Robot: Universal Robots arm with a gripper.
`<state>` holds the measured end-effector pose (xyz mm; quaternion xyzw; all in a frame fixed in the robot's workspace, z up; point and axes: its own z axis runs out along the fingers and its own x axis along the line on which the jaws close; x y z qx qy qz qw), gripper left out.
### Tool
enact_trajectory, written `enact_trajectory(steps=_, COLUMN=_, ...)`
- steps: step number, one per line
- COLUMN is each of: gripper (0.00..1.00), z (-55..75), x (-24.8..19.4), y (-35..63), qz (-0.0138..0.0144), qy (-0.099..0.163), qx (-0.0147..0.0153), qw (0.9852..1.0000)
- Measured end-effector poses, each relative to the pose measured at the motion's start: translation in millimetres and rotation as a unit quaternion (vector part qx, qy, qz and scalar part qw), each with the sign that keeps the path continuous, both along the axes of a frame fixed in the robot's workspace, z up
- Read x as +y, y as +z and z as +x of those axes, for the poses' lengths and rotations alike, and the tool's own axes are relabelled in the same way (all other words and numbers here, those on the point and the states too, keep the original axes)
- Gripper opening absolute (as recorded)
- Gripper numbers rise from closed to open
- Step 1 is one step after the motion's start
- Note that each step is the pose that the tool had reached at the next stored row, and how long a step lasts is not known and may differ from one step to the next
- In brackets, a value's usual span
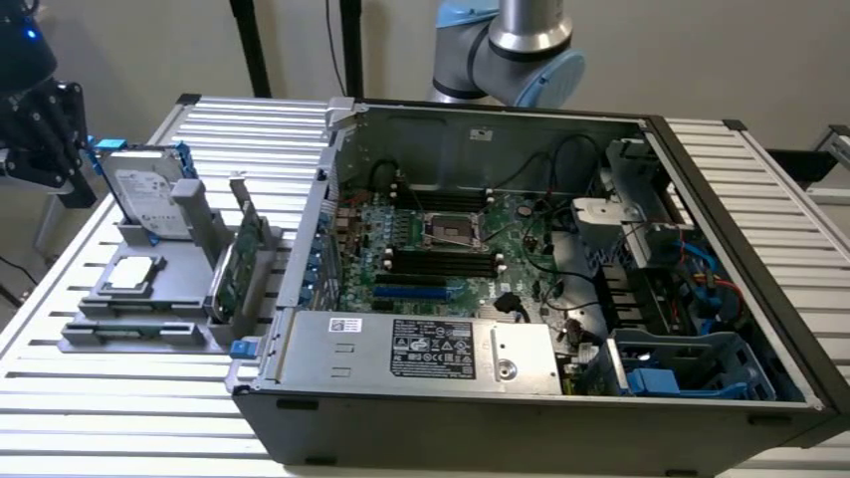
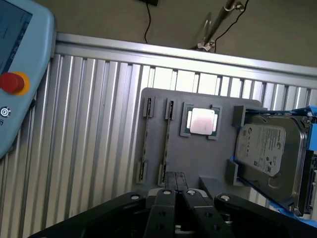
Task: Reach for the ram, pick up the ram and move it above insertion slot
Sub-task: 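Pick up the ram and move it above insertion slot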
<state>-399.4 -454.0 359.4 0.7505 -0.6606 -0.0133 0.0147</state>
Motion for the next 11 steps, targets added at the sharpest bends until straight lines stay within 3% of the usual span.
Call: enact_trajectory(steps=11, gripper=0.11, z=0.0, x=-0.1, y=0.0, qz=0.0001, qy=0.0, qx=0.0, qw=1.0)
